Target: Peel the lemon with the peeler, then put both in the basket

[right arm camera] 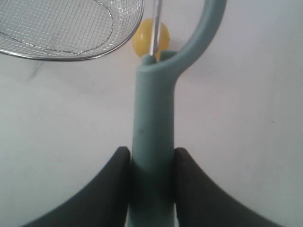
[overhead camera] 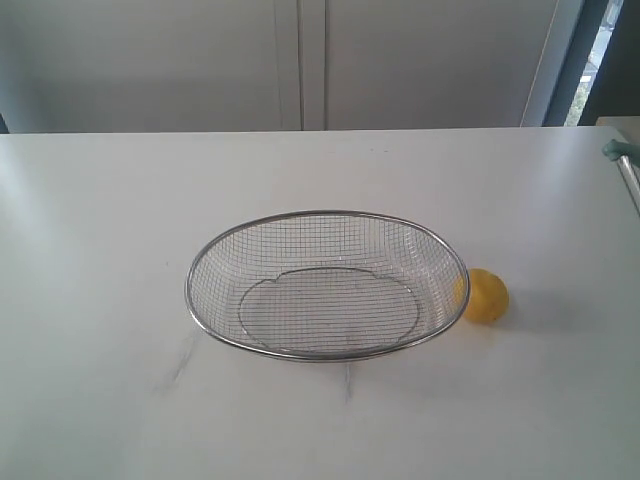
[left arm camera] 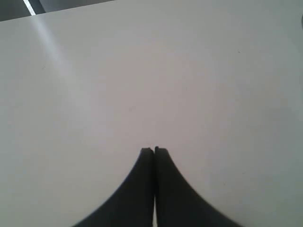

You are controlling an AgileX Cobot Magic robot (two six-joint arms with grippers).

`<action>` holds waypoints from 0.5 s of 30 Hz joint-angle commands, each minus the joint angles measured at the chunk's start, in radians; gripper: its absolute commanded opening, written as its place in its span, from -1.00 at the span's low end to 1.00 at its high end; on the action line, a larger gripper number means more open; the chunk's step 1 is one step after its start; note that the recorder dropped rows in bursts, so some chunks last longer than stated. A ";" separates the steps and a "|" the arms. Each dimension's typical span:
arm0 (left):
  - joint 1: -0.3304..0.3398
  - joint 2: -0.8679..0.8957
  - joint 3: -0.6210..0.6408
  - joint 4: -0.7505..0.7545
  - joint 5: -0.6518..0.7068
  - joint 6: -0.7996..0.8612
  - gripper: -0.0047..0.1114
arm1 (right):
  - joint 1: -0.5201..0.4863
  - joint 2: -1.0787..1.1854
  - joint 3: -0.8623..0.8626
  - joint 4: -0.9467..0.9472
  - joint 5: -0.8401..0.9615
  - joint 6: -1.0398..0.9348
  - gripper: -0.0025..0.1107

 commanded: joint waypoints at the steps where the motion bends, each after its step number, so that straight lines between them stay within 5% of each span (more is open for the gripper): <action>1: -0.006 -0.004 0.004 0.001 -0.036 0.003 -0.92 | -0.004 -0.006 0.004 -0.015 -0.016 0.006 -0.96; 10: -0.006 -0.004 0.004 0.001 -0.298 0.003 -0.92 | -0.004 -0.006 0.004 -0.015 -0.018 0.006 -0.96; 15: -0.006 -0.004 0.004 0.001 -0.317 0.003 -0.92 | -0.004 -0.006 0.004 -0.015 -0.018 0.006 -0.96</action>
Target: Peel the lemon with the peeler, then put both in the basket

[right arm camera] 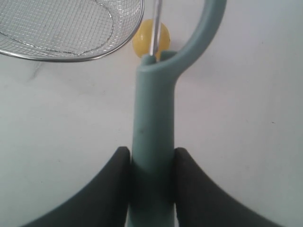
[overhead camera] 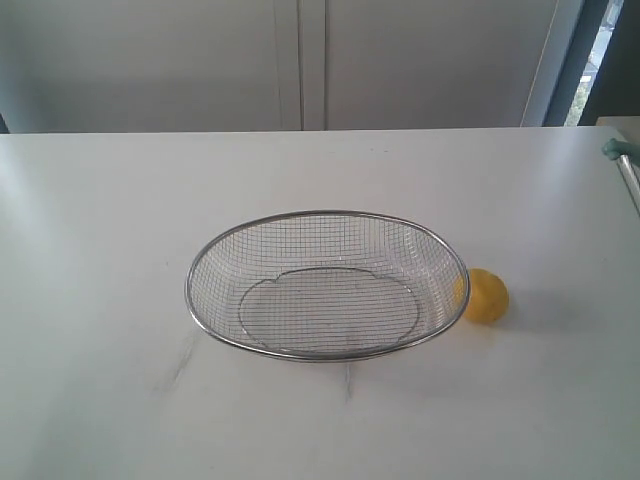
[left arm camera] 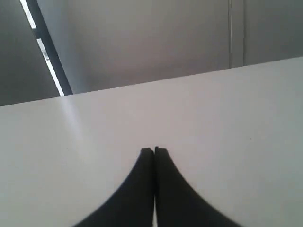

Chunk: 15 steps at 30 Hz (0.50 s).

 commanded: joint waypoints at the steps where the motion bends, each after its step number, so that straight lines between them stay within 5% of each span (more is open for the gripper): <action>1: -0.006 -0.004 0.004 0.001 -0.021 0.003 -0.92 | -0.004 -0.006 0.004 -0.015 -0.014 0.006 -0.96; 15: -0.006 -0.004 0.004 0.006 -0.019 0.003 -0.92 | -0.004 -0.006 0.004 -0.015 -0.017 0.006 -0.96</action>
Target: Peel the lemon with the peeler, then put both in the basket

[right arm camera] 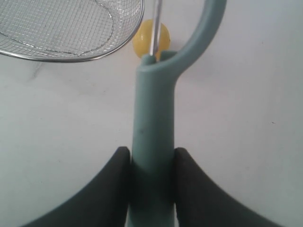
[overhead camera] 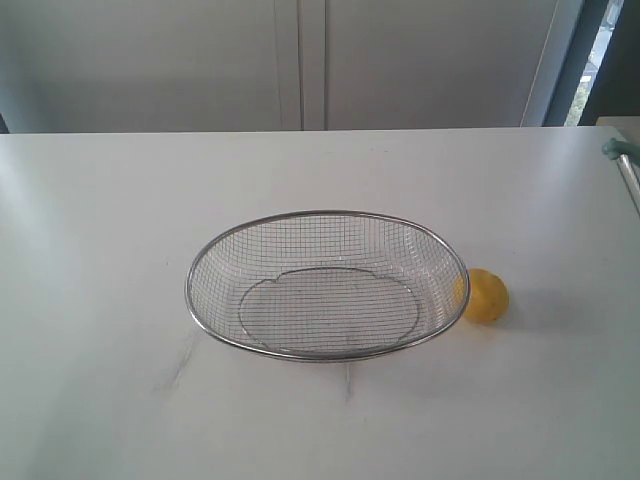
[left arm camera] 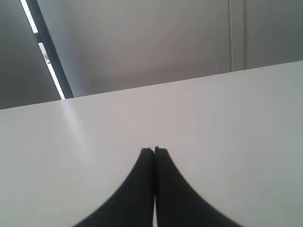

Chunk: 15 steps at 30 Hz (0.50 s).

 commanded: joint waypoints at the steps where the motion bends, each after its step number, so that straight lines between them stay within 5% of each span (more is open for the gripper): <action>1: -0.006 -0.004 0.004 0.006 -0.008 0.003 -0.92 | -0.004 -0.006 0.004 -0.015 -0.017 0.005 -0.96; 4: -0.006 -0.004 0.004 0.005 -0.099 -0.036 -0.92 | -0.004 -0.006 0.004 -0.015 -0.017 0.005 -0.96; 10: -0.006 -0.004 0.004 0.005 -0.436 -0.366 -0.92 | -0.004 -0.006 0.004 -0.015 -0.017 0.005 -0.96; 15: -0.006 -0.004 0.004 0.005 -0.586 -0.383 -0.92 | -0.004 -0.006 0.004 -0.015 -0.017 0.005 -0.96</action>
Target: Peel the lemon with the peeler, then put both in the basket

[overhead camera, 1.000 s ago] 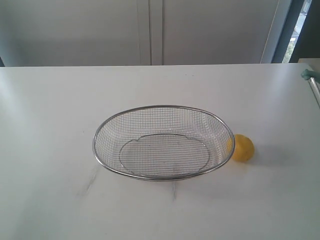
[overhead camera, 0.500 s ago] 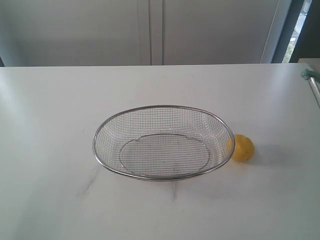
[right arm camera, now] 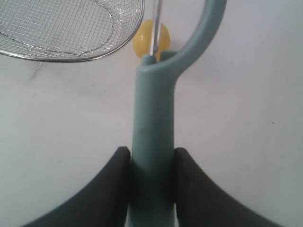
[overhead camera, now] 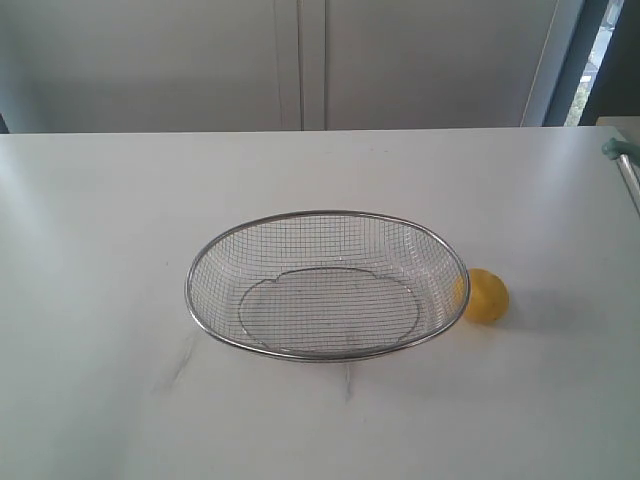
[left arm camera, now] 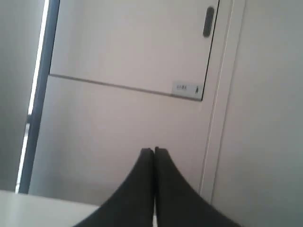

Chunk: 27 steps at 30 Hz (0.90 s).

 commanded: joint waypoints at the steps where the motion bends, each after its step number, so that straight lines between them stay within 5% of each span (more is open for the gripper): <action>1: -0.006 -0.003 0.004 0.003 -0.108 -0.051 -0.92 | -0.004 -0.006 0.004 -0.015 -0.017 0.005 -0.96; 12: -0.006 0.154 -0.232 0.099 -0.109 -0.314 -0.92 | -0.004 -0.006 0.004 -0.015 -0.017 0.005 -0.96; 27: -0.006 0.583 -0.455 0.693 -0.241 -0.643 -0.92 | -0.004 -0.006 0.004 -0.015 -0.017 0.005 -0.96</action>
